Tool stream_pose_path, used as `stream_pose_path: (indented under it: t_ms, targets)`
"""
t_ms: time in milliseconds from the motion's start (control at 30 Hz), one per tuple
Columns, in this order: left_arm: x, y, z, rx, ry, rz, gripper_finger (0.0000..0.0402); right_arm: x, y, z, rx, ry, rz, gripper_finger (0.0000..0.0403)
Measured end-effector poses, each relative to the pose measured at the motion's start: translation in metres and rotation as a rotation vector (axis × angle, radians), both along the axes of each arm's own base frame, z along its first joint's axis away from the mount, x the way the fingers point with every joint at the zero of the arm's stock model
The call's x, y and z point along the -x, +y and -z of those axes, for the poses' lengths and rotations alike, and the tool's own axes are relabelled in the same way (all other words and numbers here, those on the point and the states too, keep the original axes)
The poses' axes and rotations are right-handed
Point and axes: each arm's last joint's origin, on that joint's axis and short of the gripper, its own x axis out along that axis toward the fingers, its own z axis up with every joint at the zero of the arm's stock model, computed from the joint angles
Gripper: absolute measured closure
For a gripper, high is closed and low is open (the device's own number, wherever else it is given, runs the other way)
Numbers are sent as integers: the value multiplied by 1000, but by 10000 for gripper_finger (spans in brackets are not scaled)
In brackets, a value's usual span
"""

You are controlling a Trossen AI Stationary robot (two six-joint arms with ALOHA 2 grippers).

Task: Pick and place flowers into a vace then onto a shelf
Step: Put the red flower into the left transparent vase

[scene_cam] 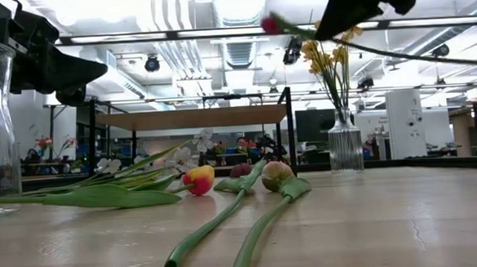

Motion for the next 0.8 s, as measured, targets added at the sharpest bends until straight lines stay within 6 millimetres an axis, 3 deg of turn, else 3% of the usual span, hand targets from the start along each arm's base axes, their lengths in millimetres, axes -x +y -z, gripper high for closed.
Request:
stream_pose_path:
  t_ms: [167,500,667,800]
  targets:
    - [0,0,0,0,0,0,401,16,-10,3,157,-56,-27,390]
    - [0,0,0,0,-1,-1,401,55,-34,37,23,-167,-98,390]
    - [0,0,0,-18,0,-1,401,60,-33,35,-44,-246,-369,390]
    - [0,0,0,-59,4,0,401,64,-30,25,25,-396,-648,390]
